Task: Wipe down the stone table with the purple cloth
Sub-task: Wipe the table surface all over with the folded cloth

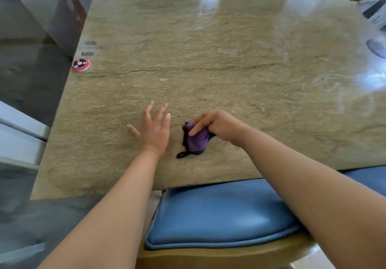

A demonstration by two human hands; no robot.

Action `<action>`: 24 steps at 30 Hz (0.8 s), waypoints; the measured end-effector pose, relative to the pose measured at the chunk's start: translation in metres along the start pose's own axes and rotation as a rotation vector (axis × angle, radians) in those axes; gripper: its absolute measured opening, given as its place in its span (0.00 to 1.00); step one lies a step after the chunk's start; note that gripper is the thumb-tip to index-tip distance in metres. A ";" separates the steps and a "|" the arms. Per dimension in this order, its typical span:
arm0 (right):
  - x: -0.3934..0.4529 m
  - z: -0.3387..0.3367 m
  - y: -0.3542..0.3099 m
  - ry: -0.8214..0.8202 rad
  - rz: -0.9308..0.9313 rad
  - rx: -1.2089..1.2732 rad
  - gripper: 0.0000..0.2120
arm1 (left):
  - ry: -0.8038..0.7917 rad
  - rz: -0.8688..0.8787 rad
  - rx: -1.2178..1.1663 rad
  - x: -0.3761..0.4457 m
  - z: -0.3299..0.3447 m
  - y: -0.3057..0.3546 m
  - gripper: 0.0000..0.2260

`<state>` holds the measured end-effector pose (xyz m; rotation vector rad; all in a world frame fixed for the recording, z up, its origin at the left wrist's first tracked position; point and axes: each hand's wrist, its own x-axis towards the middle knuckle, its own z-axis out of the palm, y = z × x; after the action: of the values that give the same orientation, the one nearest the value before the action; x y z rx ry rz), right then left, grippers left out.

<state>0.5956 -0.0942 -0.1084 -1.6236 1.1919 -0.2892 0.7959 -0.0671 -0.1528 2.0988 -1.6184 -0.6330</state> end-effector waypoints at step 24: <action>0.042 -0.098 0.053 0.723 0.265 -0.021 0.32 | -0.122 0.178 0.442 0.017 0.047 0.034 0.29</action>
<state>0.5191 -0.1829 -0.1268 -1.3866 1.9350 -0.7312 0.7453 -0.0936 -0.1729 2.2058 -2.1458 -0.3735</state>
